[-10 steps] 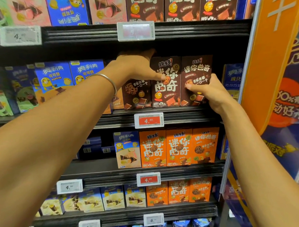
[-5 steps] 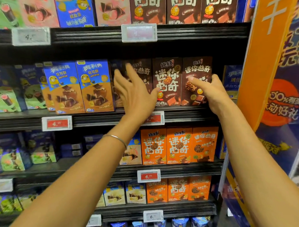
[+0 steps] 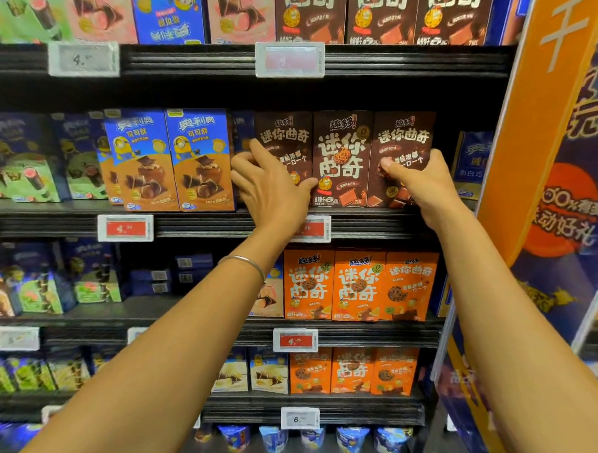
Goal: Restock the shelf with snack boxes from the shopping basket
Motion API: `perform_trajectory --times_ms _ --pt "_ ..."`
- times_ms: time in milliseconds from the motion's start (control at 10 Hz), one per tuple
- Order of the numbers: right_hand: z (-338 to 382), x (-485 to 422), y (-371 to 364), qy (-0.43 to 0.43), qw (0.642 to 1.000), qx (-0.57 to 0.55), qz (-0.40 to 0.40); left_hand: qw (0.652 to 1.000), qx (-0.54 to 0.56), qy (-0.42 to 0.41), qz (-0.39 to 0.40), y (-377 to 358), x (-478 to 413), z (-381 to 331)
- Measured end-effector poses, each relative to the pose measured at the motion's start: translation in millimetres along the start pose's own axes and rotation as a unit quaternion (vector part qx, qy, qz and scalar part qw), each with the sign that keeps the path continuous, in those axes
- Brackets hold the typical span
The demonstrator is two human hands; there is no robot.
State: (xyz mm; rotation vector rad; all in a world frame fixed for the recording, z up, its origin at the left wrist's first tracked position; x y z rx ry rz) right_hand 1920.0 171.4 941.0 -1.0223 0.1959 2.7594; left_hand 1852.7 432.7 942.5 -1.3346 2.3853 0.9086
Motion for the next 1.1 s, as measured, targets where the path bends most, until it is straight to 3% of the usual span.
perform_trajectory --times_ms 500,700,800,1000,1100 --pt "-9.1 -4.0 -3.9 -0.044 0.997 -0.066 0.009 1.0 -0.001 0.023 0.002 0.4 3.8 -1.4" --pt "-5.8 -2.5 9.2 -0.1 0.987 -0.111 -0.055 0.997 0.017 0.045 0.067 7.8 5.0 -10.5" --pt "7.8 6.0 16.3 -0.098 0.985 -0.12 -0.075 0.989 0.08 0.056 0.115 23.7 8.0 -14.1" --pt "64.1 57.6 11.9 -0.078 0.992 -0.099 -0.01 0.953 0.227 0.055 0.193 86.0 22.9 -9.2" --pt "93.7 101.0 6.5 -0.06 0.986 -0.155 0.008 0.892 0.354 0.098 0.263 128.3 27.6 17.2"
Point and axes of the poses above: each hand's wrist, its own x-axis away from the middle knuckle, its own y-axis out of the back of the hand, z = x × y, the point moved 7 cm from there along -x, towards the middle knuckle, and after that the axes turned 13 degrees about y, right-handed, at the moved point
